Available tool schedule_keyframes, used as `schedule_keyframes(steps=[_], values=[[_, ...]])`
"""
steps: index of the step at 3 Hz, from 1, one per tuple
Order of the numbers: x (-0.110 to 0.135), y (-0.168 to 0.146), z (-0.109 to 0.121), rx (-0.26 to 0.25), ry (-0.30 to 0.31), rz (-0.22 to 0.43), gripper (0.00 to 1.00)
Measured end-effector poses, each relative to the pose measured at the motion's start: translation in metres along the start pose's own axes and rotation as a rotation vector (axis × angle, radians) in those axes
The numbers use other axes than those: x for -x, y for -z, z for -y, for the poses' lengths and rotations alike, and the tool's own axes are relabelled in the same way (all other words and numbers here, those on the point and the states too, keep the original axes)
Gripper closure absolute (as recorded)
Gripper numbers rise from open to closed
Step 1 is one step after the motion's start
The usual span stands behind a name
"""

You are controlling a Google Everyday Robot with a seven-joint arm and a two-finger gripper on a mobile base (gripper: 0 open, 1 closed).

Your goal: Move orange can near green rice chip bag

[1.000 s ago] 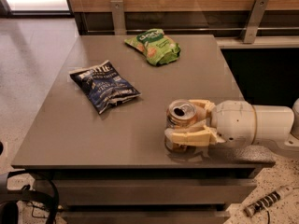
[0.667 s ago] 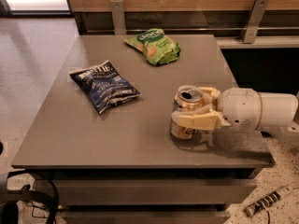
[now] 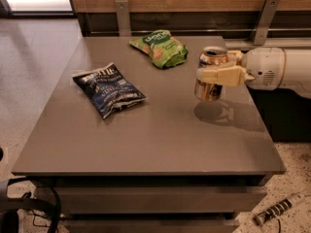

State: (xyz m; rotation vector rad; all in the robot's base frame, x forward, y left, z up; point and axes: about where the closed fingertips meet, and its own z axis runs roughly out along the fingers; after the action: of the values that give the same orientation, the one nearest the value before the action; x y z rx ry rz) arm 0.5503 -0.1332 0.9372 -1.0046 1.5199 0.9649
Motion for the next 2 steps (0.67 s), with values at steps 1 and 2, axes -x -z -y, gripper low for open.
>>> schedule_keyframes(steps=[1,2], values=[[0.01,0.01,0.05,-0.048,0.03,-0.046,1.0],[0.012,0.017,0.104,-0.099,0.073,-0.039,1.0]])
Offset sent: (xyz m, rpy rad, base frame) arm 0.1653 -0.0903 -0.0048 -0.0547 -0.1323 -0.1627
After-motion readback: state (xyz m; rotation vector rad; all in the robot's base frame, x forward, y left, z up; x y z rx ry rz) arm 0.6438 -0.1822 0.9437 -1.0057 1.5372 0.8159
